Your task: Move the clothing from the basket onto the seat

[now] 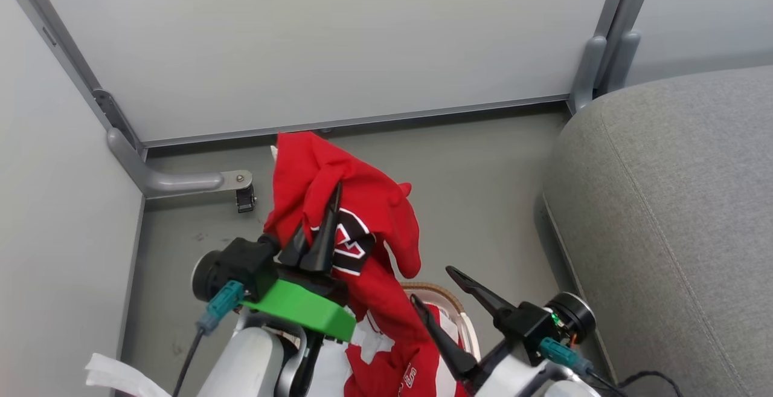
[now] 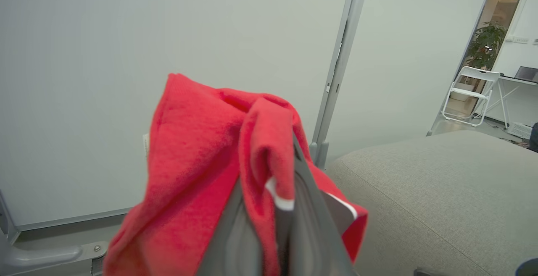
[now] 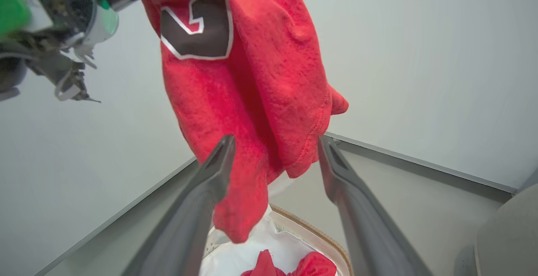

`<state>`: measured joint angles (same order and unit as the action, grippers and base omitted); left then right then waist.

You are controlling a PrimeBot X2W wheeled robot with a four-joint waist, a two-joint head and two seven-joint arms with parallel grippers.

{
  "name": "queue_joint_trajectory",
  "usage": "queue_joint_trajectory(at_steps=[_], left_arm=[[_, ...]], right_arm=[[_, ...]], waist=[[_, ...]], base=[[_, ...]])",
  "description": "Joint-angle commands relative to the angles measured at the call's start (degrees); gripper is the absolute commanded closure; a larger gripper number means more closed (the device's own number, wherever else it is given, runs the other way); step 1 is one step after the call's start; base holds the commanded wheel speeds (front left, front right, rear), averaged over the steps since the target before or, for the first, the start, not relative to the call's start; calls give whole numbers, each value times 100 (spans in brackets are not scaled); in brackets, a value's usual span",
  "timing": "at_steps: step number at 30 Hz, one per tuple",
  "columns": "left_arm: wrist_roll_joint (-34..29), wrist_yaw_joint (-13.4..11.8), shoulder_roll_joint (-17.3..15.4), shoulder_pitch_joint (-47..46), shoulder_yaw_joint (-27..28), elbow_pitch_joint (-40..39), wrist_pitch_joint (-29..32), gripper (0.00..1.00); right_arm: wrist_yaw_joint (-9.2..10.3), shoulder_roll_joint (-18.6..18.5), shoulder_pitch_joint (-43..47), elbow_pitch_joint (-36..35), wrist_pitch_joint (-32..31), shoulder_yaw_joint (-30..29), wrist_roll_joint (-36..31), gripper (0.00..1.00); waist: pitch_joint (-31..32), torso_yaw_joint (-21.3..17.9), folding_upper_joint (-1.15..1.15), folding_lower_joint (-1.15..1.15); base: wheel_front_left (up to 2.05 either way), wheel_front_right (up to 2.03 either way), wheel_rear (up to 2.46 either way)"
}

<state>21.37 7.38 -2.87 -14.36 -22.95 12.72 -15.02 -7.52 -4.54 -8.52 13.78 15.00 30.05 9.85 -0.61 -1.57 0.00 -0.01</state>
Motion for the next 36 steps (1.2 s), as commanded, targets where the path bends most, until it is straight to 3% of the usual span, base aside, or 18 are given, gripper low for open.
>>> queue_joint_trajectory(at_steps=[1, 13, 14, 15, 16, 22, 23, 24, 29, 36], left_arm=[[-4, 15, -5, 80, -99, -14, -23, 100], [241, 15, -7, 15, -1068, 23, -23, 100], [266, 15, -9, -8, -1140, 32, -22, 100], [295, 15, -7, -16, -1182, 37, -22, 100], [314, 15, -7, -30, -1220, 48, -22, 100], [348, 8, -8, -26, -1235, 143, -20, 100], [343, 2, -7, -21, -1212, 125, -14, 58], [332, -15, -6, -3, -1182, 118, -15, 0], [171, -82, -6, 76, -1070, 88, -14, 0], [222, -107, -8, 181, -795, -50, -14, 0]], right_arm=[[6, 15, -179, 3, 27, 121, -118, 0], [6, 162, -925, 507, 28, 492, -294, 0], [6, 161, -950, 511, 28, 541, -218, 11], [6, 160, -972, 536, 27, 597, -169, 72], [7, 157, -989, 552, 28, 634, -84, 100], [7, 153, -877, 491, 28, 575, 252, 100], [7, 149, -844, 494, 28, 548, 268, 100], [7, 152, -814, 492, 28, 522, 296, 100], [7, 156, -599, 484, 28, 292, 364, 100], [6, 155, -374, 423, 28, 24, 282, 100]], waist=[[7, 45, 0, 1], [30, 406, 0, 1], [34, 436, 0, 1], [38, 453, 0, 1], [42, 467, 0, 1], [60, 413, 0, 1], [62, 382, 0, 1], [67, 325, 0, 1], [49, -68, 0, 1], [-46, -1036, 0, 1]], base=[[0, 0, 0], [0, 0, 0], [0, 0, 0], [0, 0, 0], [0, 0, 0], [0, 0, 0], [0, 0, 0], [0, 0, 0], [0, 0, 0], [0, 0, 0]])
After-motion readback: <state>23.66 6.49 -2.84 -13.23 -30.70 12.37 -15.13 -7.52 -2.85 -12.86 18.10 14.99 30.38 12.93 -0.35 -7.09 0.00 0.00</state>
